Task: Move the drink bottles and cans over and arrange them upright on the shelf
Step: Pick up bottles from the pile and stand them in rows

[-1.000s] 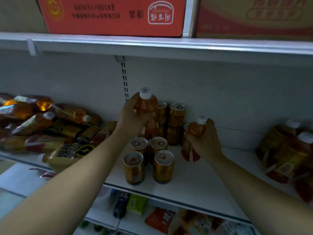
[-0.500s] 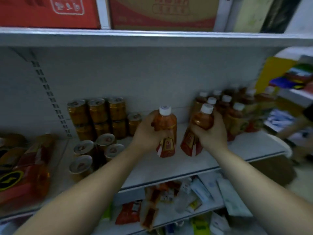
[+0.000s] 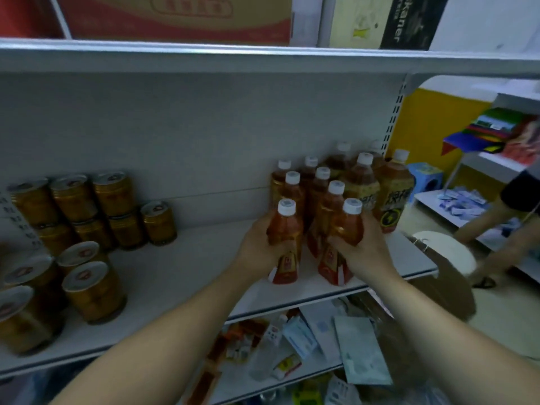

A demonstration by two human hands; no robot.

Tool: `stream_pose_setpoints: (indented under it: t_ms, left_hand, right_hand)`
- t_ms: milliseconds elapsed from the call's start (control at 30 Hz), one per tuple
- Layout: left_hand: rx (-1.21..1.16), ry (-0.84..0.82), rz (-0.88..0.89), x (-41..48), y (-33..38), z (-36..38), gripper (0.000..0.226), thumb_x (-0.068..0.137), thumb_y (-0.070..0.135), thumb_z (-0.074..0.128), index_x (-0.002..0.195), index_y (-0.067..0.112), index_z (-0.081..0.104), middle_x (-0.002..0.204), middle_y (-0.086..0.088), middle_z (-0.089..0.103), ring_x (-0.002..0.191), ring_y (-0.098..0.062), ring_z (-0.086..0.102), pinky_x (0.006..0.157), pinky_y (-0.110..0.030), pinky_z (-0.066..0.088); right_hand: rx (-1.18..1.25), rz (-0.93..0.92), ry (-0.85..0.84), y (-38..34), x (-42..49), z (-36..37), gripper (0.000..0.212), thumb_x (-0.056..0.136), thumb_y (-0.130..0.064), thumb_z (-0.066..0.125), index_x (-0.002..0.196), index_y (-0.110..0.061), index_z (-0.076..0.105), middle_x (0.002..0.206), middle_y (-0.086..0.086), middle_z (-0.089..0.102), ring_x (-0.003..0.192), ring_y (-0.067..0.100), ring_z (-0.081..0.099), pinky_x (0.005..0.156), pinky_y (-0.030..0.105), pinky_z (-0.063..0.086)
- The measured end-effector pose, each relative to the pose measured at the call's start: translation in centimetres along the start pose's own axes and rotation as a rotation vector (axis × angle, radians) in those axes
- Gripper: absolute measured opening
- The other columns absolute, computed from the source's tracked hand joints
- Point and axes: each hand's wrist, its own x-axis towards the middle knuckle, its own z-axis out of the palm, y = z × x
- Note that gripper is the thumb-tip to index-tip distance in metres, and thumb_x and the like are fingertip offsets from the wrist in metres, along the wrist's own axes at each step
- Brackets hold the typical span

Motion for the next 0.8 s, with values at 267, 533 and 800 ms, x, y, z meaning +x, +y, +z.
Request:
stream_pose_setpoints:
  t_ms: [267, 533, 800]
  left_hand:
    - [0.032, -0.013, 0.032, 2.3, -1.4, 3.0, 0.097, 0.066, 0.002, 0.075, 0.137, 0.049, 0.028, 0.134, 0.014, 0.051, 0.125, -0.009, 0.048, 0.098, -0.032, 0.046]
    - [0.048, -0.015, 0.074, 4.0, -0.6, 4.5, 0.095, 0.062, 0.025, 0.081, 0.126, 0.067, 0.025, 0.130, 0.023, 0.051, 0.124, -0.008, 0.049, 0.099, -0.029, 0.045]
    - [0.038, -0.036, 0.098, 4.8, -0.8, 4.7, 0.095, 0.067, 0.014, 0.079, 0.130, 0.061, 0.025, 0.130, 0.029, 0.048, 0.125, -0.002, 0.046, 0.091, -0.016, 0.044]
  right_hand:
    - [0.015, -0.059, -0.214, 3.1, 1.0, -1.3, 0.092, 0.070, -0.036, 0.081, 0.140, -0.042, 0.022, 0.133, -0.016, 0.040, 0.121, 0.008, 0.042, 0.096, 0.032, 0.036]
    - [0.012, -0.071, -0.139, 3.0, 0.5, -1.1, 0.095, 0.064, -0.045, 0.081, 0.140, -0.046, 0.024, 0.137, -0.015, 0.044, 0.117, 0.009, 0.046, 0.093, 0.034, 0.040]
    - [-0.024, -0.118, -0.072, 3.5, 0.6, -0.1, 0.094, 0.066, -0.040, 0.083, 0.139, -0.036, 0.025, 0.136, 0.003, 0.043, 0.120, 0.021, 0.044, 0.089, 0.034, 0.035]
